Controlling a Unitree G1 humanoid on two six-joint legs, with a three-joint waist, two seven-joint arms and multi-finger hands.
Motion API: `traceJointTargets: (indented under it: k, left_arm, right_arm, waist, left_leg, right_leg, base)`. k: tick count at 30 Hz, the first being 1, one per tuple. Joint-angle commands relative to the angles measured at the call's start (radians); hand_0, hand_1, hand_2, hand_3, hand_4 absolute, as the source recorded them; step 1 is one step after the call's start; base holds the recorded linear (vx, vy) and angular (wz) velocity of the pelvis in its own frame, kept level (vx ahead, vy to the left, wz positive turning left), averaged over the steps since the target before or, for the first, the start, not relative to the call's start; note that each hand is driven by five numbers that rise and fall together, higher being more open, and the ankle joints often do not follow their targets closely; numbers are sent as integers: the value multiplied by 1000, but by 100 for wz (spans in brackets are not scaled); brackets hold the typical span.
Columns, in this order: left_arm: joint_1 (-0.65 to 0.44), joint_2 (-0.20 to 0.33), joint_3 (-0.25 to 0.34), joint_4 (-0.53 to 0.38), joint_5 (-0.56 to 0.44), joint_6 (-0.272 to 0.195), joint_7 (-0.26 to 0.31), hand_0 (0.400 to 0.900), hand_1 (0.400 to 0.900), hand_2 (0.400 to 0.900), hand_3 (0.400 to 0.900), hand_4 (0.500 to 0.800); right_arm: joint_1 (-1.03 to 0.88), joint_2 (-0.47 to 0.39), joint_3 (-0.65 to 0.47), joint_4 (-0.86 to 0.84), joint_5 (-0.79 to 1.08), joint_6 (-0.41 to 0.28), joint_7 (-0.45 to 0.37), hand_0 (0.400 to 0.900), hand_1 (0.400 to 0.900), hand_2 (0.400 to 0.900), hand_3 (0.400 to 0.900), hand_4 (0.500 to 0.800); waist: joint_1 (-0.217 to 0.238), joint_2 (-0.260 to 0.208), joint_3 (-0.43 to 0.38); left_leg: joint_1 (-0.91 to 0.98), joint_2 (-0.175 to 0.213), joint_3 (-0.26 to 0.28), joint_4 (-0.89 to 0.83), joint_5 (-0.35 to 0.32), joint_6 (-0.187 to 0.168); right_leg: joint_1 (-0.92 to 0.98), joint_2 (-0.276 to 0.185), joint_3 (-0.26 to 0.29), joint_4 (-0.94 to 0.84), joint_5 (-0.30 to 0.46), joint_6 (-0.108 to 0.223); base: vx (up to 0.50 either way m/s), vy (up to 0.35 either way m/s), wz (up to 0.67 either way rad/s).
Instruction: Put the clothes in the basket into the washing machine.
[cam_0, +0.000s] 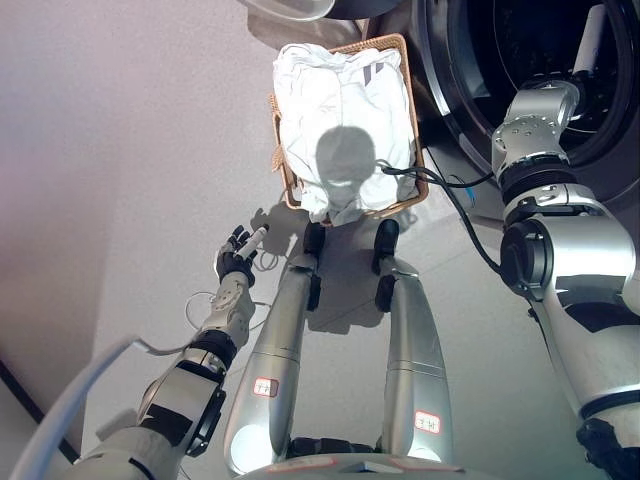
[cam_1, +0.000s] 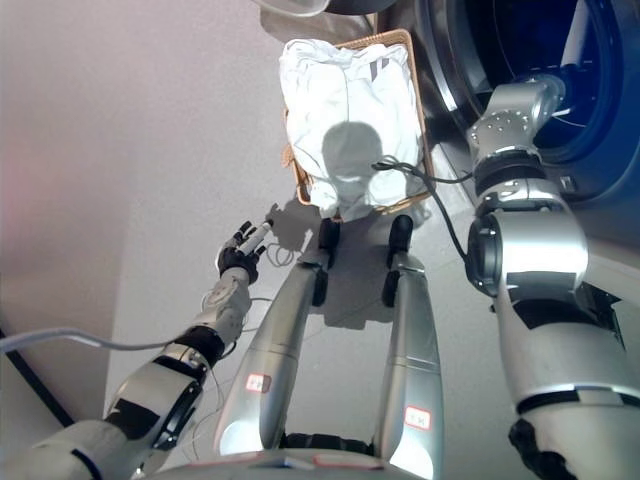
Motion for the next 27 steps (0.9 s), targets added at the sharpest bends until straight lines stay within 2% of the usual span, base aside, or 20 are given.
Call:
traceJointTargets:
  k: [1, 6, 12, 17, 21, 25, 27]
  left_arm:
    - [74, -20, -19, 34, -29, -10, 18, 900, 900, 900, 900, 800]
    - [79, -23, -11, 26, -31, -9, 26, 900, 900, 900, 900, 800]
    - [78, -31, 21, 11, -39, -9, 50, 900, 900, 900, 900, 800]
    - [87, -37, 62, -6, -37, -4, 70, 900, 900, 900, 900, 800]
    - [112, -41, 95, -31, -23, -3, 71, 900, 900, 900, 900, 800]
    - [147, -42, 124, -56, 9, -14, 61, 900, 900, 900, 900, 800]
    - [162, -45, 136, -56, 42, -15, 49, 900, 900, 900, 900, 800]
  right_arm:
    - [53, -26, 37, -50, -19, -37, 36, 900, 900, 900, 900, 800]
    - [91, 22, 63, -100, -63, -38, 34, 900, 900, 900, 900, 800]
    - [232, 181, 99, -293, -151, -82, 22, 900, 900, 900, 900, 800]
    - [431, 296, 179, -514, -287, -78, 30, 900, 900, 900, 900, 800]
    - [596, 309, 230, -647, -433, -38, 47, 900, 900, 900, 900, 800]
    - [728, 243, 295, -698, -791, 70, -18, 900, 900, 900, 900, 800]
    - [784, 190, 344, -671, -1005, 149, -36, 900, 900, 900, 900, 800]
  waist:
    - [-18, 63, -103]
    - [-26, 57, -97]
    - [-57, 42, -81]
    - [-91, 26, -65]
    - [-111, 17, -54]
    - [-124, 7, -46]
    - [-125, 1, -41]
  left_leg:
    - [14, -4, -28, -68, -75, -15]
    - [13, 1, -26, -58, -75, -16]
    - [12, 6, -21, -51, -78, -17]
    - [8, 9, -16, -38, -83, -15]
    - [16, 13, -11, -37, -84, -15]
    - [32, 14, -9, -39, -84, -14]
    - [58, 15, -10, -47, -84, -15]
  right_leg:
    - [-12, 5, 4, 34, -106, 57]
    - [-11, 8, 3, 38, -103, 55]
    - [-7, 17, 5, 38, -101, 49]
    - [-8, 22, 9, 45, -99, 46]
    - [2, 24, 11, 41, -99, 44]
    - [19, 21, 12, 36, -98, 46]
    - [46, 21, 6, 30, -100, 47]
  base:
    - [0, 0, 0]
    - [-24, 4, -4]
    - [-31, 14, -8]
    - [-32, 23, -9]
    - [-27, 23, -5]
    - [-32, 13, -1]
    - [0, 0, 0]
